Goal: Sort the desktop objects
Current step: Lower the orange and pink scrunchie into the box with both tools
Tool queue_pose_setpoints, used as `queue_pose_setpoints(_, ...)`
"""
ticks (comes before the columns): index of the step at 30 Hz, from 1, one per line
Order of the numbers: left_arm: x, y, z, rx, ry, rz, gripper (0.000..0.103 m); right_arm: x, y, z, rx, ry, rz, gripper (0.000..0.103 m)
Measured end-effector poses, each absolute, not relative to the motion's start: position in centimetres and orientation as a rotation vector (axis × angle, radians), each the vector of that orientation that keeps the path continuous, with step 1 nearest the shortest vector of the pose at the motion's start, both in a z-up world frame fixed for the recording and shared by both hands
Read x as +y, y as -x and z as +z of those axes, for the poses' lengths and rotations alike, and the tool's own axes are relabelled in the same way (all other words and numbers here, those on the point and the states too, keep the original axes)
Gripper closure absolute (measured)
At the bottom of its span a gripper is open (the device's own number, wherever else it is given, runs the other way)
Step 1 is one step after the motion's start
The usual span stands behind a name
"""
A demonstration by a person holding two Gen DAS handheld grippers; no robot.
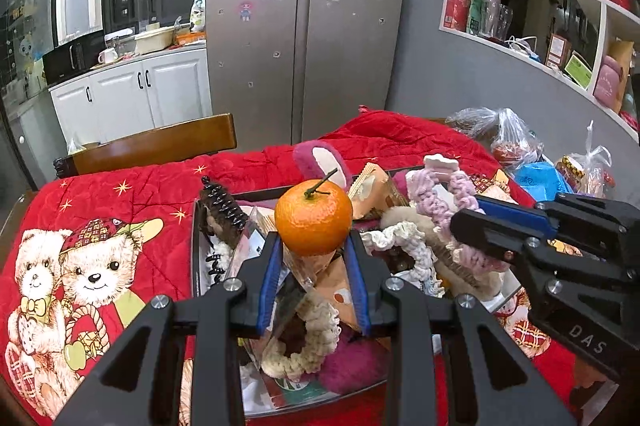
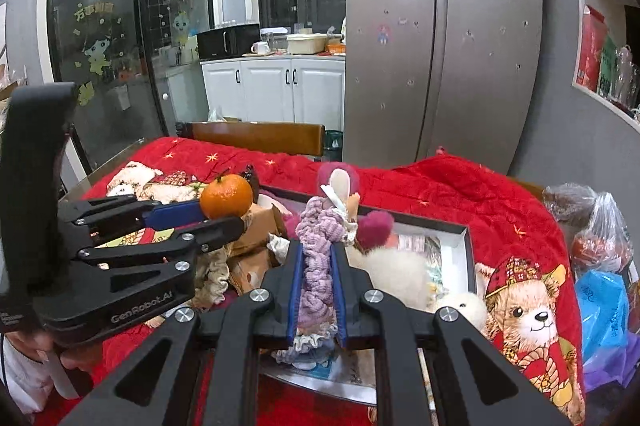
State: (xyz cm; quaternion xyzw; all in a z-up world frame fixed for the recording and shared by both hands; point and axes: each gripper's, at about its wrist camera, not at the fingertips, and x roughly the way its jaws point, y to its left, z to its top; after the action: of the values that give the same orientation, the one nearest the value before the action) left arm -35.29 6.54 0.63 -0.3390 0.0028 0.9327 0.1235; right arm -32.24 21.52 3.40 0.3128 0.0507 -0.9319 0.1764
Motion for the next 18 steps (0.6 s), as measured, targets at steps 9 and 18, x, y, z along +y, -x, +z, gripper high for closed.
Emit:
queue_pose_setpoints(9, 6.78, 35.25, 0.43, 0.018, 1.005, 2.719, 0.071, 20.86, 32.05, 2.94, 0.18, -0.886, -2.63, 0.089)
queue_pose_setpoints(18, 7.08, 35.25, 0.41, 0.087, 0.987, 2.759, 0.053, 21.04, 32.31, 2.65, 0.124, -0.889, -2.614, 0.086)
